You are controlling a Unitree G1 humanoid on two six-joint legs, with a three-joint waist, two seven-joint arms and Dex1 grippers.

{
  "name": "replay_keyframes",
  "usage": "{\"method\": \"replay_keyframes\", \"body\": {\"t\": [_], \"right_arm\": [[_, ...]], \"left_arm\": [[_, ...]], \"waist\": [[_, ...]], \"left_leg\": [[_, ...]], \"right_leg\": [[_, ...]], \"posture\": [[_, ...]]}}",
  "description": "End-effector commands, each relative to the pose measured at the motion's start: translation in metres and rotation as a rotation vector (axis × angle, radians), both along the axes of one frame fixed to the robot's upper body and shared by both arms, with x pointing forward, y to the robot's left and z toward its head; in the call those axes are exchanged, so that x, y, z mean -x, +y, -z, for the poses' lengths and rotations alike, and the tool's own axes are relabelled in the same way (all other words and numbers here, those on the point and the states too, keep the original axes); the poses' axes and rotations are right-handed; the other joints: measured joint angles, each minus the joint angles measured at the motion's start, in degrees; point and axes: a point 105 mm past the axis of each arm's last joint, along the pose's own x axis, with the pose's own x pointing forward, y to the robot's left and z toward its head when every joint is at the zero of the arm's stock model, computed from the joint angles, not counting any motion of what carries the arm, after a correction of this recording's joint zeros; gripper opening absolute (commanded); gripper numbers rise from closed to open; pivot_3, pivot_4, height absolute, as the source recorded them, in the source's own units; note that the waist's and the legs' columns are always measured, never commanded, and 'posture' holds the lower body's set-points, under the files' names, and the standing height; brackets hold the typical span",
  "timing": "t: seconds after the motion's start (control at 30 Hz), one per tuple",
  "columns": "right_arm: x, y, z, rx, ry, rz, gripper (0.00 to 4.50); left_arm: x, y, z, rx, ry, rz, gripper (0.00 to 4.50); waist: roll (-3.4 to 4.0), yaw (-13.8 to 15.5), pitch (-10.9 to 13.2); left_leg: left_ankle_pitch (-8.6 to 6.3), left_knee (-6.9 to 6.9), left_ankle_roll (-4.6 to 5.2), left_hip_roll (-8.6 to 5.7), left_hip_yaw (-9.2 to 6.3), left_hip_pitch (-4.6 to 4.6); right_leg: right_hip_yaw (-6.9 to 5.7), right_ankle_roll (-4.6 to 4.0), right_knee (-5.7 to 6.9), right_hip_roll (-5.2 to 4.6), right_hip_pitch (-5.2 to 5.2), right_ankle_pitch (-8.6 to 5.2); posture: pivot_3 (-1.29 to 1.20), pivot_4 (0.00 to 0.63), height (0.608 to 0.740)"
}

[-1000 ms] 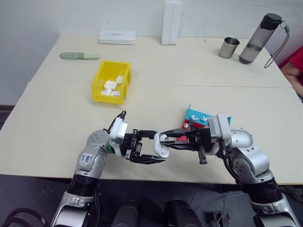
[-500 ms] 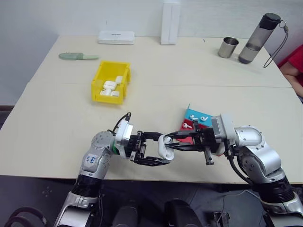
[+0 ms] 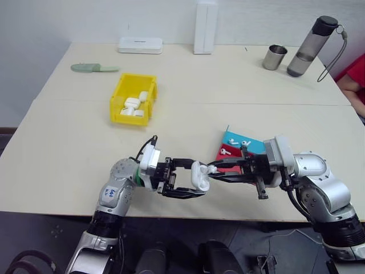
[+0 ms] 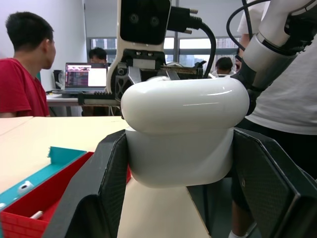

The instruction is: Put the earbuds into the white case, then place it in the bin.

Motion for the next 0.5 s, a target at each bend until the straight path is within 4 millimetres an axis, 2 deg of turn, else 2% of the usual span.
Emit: {"method": "replay_keyframes", "body": {"t": [0.03,0.33,0.5], "right_arm": [[-0.002,-0.001,0.021,0.057,0.084,0.020,0.50],[-0.004,0.009,0.009,0.034,0.013,-0.007,0.50],[-0.009,0.012,0.003,0.142,-0.133,-0.012,0.50]], "left_arm": [[0.004,0.007,-0.036,0.128,-0.146,-0.001,2.81],[0.006,0.007,-0.033,0.107,-0.146,0.009,2.81],[0.007,0.007,-0.029,0.078,-0.131,0.019,2.81]], "waist": [[0.00,-0.01,0.00],[0.00,-0.01,0.00],[0.00,-0.14,0.00]], "left_leg": [[0.00,0.00,0.00,0.00,0.00,0.00],[0.00,0.00,0.00,0.00,0.00,0.00],[0.00,0.00,0.00,0.00,0.00,0.01]], "right_leg": [[0.00,0.00,0.00,0.00,0.00,0.00],[0.00,0.00,0.00,0.00,0.00,0.00],[0.00,0.00,0.01,0.00,-0.01,0.00]], "posture": [[0.00,0.150,0.740],[0.00,0.150,0.740],[0.00,0.150,0.740]]}}
